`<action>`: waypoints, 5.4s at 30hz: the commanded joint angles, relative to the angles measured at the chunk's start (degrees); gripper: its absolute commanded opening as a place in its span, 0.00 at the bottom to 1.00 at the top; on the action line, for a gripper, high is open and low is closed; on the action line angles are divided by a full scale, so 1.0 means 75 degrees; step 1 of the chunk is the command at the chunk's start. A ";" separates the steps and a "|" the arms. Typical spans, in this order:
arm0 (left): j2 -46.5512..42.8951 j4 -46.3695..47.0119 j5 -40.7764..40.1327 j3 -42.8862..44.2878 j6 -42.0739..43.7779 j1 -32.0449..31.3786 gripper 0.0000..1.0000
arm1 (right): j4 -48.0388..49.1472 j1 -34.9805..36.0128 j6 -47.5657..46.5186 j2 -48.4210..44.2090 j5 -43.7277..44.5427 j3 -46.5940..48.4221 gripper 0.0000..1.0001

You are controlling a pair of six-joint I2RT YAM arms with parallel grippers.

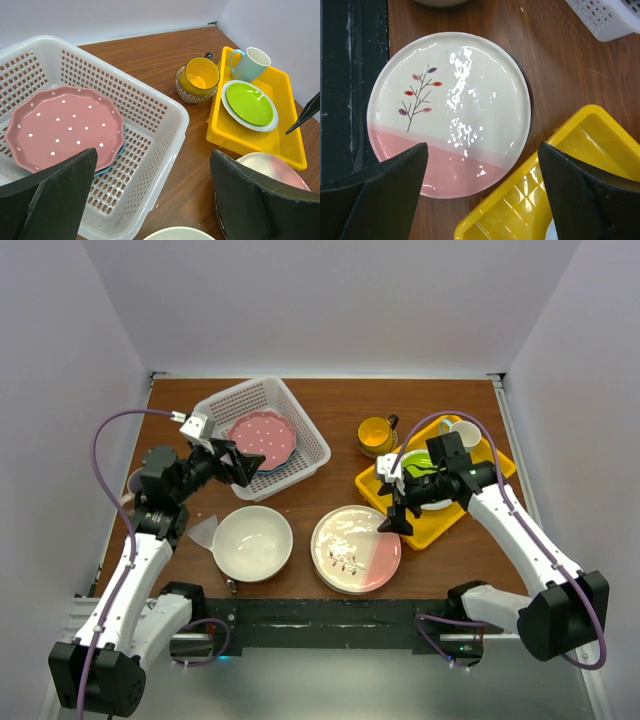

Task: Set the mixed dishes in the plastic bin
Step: Pick up the plate at the center of the board.

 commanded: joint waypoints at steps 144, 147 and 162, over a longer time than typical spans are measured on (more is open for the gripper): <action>0.3872 0.0162 0.1985 0.0919 -0.0369 -0.3727 0.94 | 0.2026 -0.1163 0.1691 0.0734 -0.0903 -0.0187 0.00; 0.4095 0.0080 0.1797 0.1048 -0.0369 -0.3902 0.94 | 0.2073 -0.1163 0.1726 0.0723 -0.0903 -0.0199 0.00; 0.4951 -0.0377 0.1152 0.1599 -0.0147 -0.4383 0.91 | 0.2097 -0.1187 0.1691 0.0605 -0.1056 -0.0211 0.00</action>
